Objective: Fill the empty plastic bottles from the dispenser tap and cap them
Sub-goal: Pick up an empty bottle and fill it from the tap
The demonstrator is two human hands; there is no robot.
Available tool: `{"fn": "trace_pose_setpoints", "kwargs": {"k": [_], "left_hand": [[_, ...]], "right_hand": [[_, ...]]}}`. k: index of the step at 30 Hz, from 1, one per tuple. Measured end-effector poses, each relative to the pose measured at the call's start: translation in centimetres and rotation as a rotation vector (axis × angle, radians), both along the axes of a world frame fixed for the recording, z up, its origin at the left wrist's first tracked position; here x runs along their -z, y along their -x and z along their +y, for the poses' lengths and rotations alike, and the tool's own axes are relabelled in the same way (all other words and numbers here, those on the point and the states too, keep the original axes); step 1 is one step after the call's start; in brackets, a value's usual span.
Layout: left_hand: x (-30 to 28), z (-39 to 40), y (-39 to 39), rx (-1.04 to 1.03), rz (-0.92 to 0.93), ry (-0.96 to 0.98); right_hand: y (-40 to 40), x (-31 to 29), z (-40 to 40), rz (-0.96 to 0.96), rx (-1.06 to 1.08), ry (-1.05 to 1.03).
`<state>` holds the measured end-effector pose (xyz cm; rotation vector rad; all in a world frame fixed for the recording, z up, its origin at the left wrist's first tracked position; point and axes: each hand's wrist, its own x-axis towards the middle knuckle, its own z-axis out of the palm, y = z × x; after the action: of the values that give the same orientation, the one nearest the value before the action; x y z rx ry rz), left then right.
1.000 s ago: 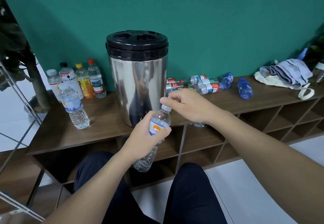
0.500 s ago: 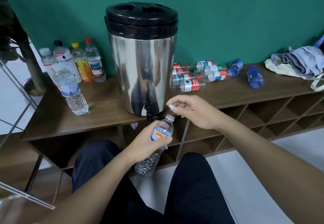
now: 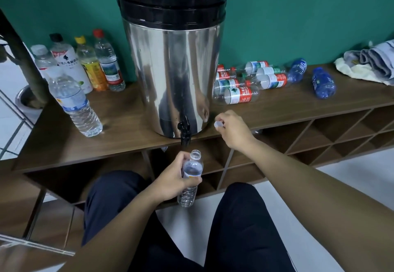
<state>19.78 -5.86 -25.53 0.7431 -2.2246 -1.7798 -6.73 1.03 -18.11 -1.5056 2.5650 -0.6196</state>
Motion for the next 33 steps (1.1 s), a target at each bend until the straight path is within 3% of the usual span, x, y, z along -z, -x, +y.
{"fn": "trace_pose_setpoints", "kwargs": {"k": [6, 11, 17, 27, 33], "left_hand": [[1.8, -0.8, 0.2, -0.047, 0.015, 0.021], [1.6, -0.7, 0.5, -0.093, 0.009, 0.024], [1.1, -0.5, 0.5, -0.184, 0.059, 0.041], [0.8, -0.3, 0.7, -0.253, 0.189, 0.056], [0.7, -0.2, 0.6, -0.265, 0.192, 0.083]], "right_hand": [[-0.1, 0.8, -0.2, -0.098, 0.028, 0.084], [-2.1, -1.1, 1.6, -0.128, 0.037, 0.296], [-9.5, -5.1, 3.7, -0.381, -0.231, 0.425], [-11.4, -9.1, 0.8, -0.253, -0.353, 0.281], [-11.1, -8.4, 0.4, -0.3, -0.34, 0.276]]}}
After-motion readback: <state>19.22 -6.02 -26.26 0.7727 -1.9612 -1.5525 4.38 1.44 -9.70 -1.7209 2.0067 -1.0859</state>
